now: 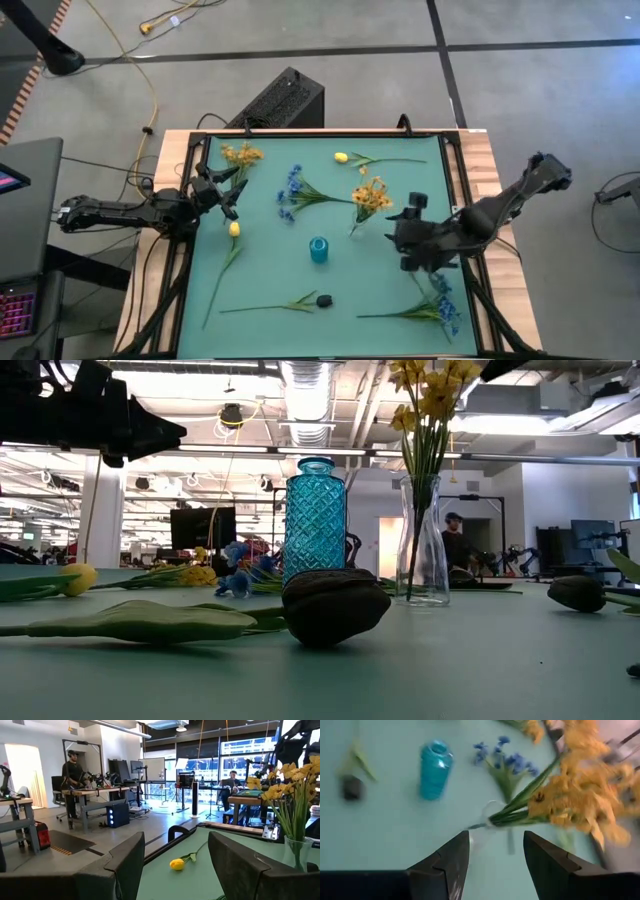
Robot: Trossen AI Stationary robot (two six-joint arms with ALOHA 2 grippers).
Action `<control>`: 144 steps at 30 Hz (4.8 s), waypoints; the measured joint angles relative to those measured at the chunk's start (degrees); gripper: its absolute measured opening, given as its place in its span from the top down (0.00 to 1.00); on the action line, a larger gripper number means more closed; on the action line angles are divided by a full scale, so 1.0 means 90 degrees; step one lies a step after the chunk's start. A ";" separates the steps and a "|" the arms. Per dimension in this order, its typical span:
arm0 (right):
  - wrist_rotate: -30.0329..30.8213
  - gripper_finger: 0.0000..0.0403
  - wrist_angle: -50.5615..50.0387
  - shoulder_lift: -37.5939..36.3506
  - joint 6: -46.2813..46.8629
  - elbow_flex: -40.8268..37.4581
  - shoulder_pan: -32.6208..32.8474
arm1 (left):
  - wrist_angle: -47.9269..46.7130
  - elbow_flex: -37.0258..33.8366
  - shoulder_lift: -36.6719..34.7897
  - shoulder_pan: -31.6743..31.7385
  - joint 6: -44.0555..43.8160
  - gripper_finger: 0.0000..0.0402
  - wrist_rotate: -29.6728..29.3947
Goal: Sort flowers into vase by color
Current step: Put the yellow flower into the transparent vase
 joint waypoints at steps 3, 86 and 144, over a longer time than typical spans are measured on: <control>-0.0022 0.47 -0.0265 -0.0419 0.0796 -0.0090 0.0004 | 0.0002 0.0000 0.0000 0.0002 0.0024 0.48 0.0000; -0.3159 0.53 0.5899 -0.1011 -0.0640 -0.4634 -0.6002 | -0.5838 0.3053 0.6829 0.3461 -0.3961 0.45 0.1926; -0.3162 0.53 0.5910 -0.1011 -0.0572 -0.4634 -0.5785 | 0.3556 0.3043 0.5728 0.1390 -0.1204 0.95 0.5887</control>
